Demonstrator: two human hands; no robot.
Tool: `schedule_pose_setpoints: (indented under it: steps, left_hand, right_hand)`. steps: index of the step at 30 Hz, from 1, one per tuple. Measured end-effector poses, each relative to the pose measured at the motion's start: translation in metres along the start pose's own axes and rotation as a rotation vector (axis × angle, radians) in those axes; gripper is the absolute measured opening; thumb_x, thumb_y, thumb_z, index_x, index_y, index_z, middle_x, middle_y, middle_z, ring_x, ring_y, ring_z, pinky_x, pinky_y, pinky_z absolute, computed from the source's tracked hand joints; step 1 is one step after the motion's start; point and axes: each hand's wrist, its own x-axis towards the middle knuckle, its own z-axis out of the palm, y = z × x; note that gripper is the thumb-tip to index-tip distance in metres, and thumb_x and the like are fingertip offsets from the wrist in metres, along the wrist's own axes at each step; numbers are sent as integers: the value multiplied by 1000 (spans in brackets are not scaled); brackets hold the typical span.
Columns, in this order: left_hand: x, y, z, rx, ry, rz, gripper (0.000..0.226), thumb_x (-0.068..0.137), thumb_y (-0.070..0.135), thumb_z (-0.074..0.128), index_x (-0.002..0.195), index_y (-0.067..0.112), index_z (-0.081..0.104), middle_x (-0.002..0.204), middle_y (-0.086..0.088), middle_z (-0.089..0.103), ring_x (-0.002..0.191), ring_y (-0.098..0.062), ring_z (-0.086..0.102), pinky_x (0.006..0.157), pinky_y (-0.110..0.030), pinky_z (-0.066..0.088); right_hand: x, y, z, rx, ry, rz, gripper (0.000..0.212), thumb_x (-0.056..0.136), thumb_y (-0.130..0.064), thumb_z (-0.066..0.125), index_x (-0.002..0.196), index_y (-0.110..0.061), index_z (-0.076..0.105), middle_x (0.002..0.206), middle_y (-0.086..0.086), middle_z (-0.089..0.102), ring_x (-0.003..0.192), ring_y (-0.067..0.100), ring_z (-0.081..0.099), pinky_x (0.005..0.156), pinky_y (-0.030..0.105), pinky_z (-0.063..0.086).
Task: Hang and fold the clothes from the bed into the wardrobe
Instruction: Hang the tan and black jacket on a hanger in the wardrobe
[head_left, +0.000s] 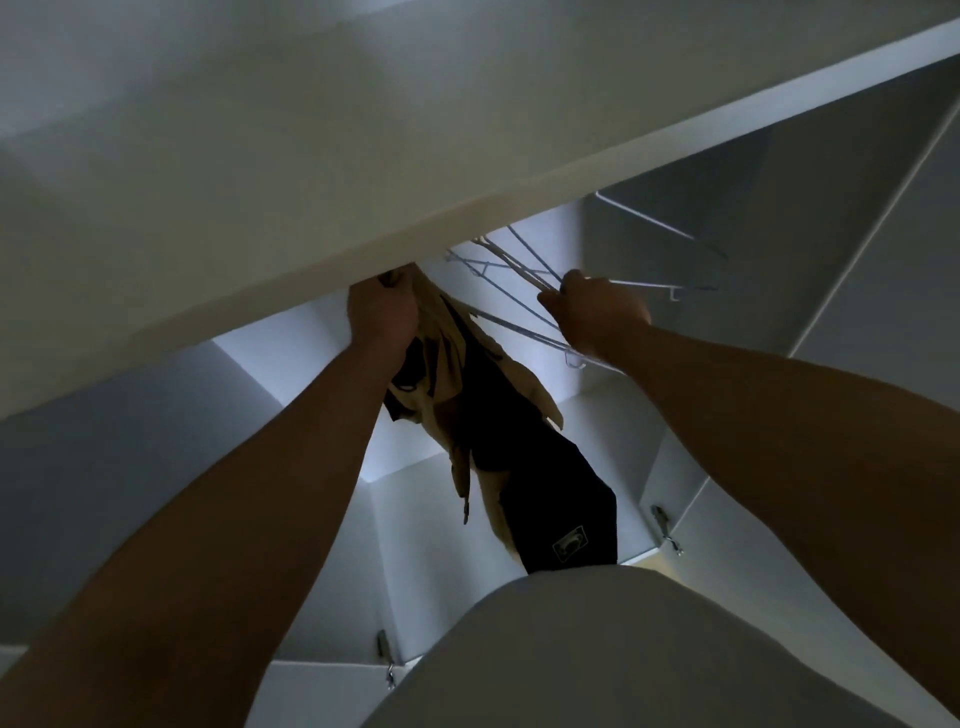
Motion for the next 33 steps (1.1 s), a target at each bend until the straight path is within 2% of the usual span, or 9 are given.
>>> schedule_pose_setpoints:
  steps: [6, 11, 15, 17, 20, 24, 27, 30, 33]
  left_hand:
    - [2, 9, 23, -6, 7, 20, 30, 100, 16, 53, 128, 7, 58, 125, -10, 62, 117, -26, 59, 107, -43, 46]
    - [2, 16, 40, 6, -2, 43, 32, 99, 15, 54, 131, 8, 56, 126, -10, 61, 116, -26, 58, 107, -43, 45]
    - [5, 18, 47, -11, 2, 26, 22, 99, 15, 55, 120, 13, 59, 113, -4, 63, 113, -25, 60, 106, -42, 47]
    - [5, 19, 50, -8, 1, 26, 14, 99, 14, 54, 111, 18, 57, 100, 4, 59, 111, -24, 60, 103, -38, 48]
    - [4, 20, 53, 0, 1, 26, 14, 99, 14, 54, 112, 17, 59, 97, 6, 58, 107, -23, 61, 100, -37, 49]
    - [3, 20, 54, 11, -2, 28, 10, 98, 16, 55, 106, 20, 59, 99, 3, 61, 106, -23, 61, 99, -39, 50]
    - [3, 19, 51, 22, -2, 36, 12, 98, 16, 54, 92, 27, 58, 93, 7, 61, 94, -18, 61, 99, -45, 51]
    - [3, 18, 48, 48, -18, 67, 20, 98, 16, 54, 117, 12, 61, 111, -4, 65, 108, -25, 62, 102, -45, 49]
    - [5, 17, 49, 52, -16, 62, 11, 97, 14, 54, 106, 16, 60, 94, 4, 62, 102, -24, 63, 95, -40, 53]
  right_hand:
    - [6, 20, -7, 196, 114, 85, 43, 103, -46, 38, 121, -7, 44, 119, 18, 55, 99, 42, 62, 79, 47, 50]
    - [15, 42, -24, 260, 258, 233, 73, 93, -47, 59, 146, -9, 25, 146, 21, 25, 120, 45, 50, 93, 51, 47]
    - [28, 63, -33, 354, 117, 301, 107, 87, -56, 64, 157, -23, -9, 164, 14, -13, 141, 44, 33, 108, 52, 40]
    - [34, 72, -34, 408, -3, 288, 113, 87, -59, 64, 156, -24, -18, 164, 13, -19, 146, 42, 25, 113, 51, 34]
    - [41, 74, -33, 360, -101, 262, 106, 90, -61, 57, 157, -15, -11, 164, 19, 3, 145, 41, 27, 115, 50, 31]
    - [40, 66, -21, 250, -55, 182, 67, 97, -56, 45, 139, -5, 42, 135, 21, 52, 117, 40, 56, 93, 44, 49]
    - [32, 53, -12, 196, -42, 92, 49, 101, -49, 37, 124, -8, 51, 117, 19, 60, 102, 38, 60, 81, 40, 47]
    - [26, 36, -7, 88, 1, -29, 42, 103, -44, 32, 117, -9, 52, 102, 15, 63, 73, 27, 54, 66, 34, 41]
    - [18, 19, -3, 74, 47, -50, 32, 102, -35, 37, 107, -9, 54, 89, 8, 61, 55, 15, 39, 57, 29, 36]
